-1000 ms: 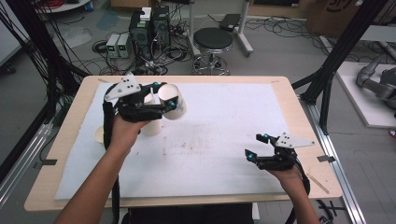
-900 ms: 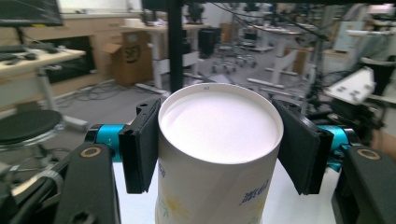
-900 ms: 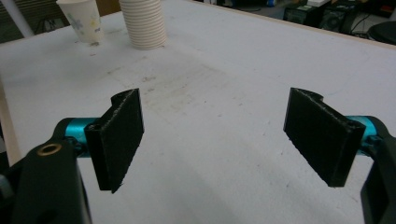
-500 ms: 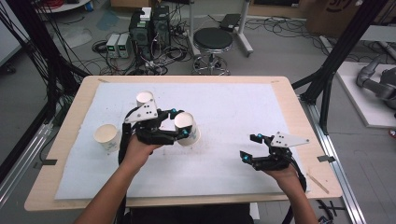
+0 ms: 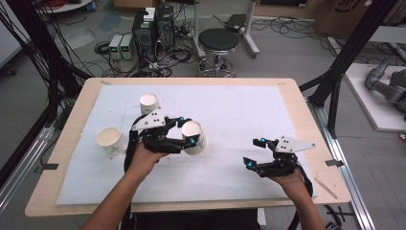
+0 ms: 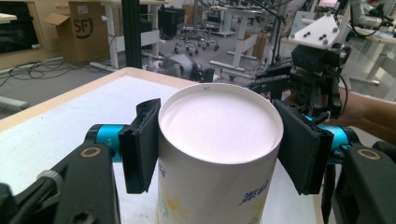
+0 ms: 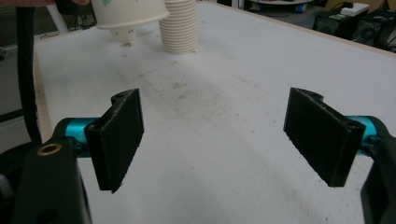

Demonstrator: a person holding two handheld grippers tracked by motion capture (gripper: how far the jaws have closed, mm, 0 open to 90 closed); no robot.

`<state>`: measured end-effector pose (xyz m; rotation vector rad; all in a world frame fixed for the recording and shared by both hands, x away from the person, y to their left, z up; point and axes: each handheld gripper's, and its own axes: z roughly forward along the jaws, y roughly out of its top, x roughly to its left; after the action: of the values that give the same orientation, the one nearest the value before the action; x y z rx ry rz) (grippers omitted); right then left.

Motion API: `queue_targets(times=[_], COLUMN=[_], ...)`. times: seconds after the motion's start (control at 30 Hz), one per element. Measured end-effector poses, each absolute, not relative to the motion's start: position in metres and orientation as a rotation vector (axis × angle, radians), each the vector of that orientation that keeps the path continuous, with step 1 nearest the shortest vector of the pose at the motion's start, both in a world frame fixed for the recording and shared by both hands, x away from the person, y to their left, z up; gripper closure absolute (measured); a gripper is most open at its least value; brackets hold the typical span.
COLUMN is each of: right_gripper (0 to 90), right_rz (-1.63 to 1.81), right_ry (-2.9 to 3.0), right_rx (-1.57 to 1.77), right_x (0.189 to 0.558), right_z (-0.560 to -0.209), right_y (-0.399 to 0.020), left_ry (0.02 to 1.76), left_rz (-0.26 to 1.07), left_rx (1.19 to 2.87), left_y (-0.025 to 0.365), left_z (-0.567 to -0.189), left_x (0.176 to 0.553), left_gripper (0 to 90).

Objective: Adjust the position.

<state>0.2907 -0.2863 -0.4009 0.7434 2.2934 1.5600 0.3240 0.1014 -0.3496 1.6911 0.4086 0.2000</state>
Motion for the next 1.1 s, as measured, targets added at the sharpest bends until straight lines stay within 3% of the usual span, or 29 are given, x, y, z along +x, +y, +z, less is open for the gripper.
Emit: queue_targets(times=[1.1], right_gripper=[20.9], right_rz=[1.705], right_ry=[2.473], right_rx=[0.466], right_x=[0.282], right_z=[-0.402], right_y=[-0.229], left_ry=[0.229], left_rz=[0.022], left_rx=[1.736], left_y=[0.063], left_z=[-0.373], left_x=[0.299], left_gripper=[36.1])
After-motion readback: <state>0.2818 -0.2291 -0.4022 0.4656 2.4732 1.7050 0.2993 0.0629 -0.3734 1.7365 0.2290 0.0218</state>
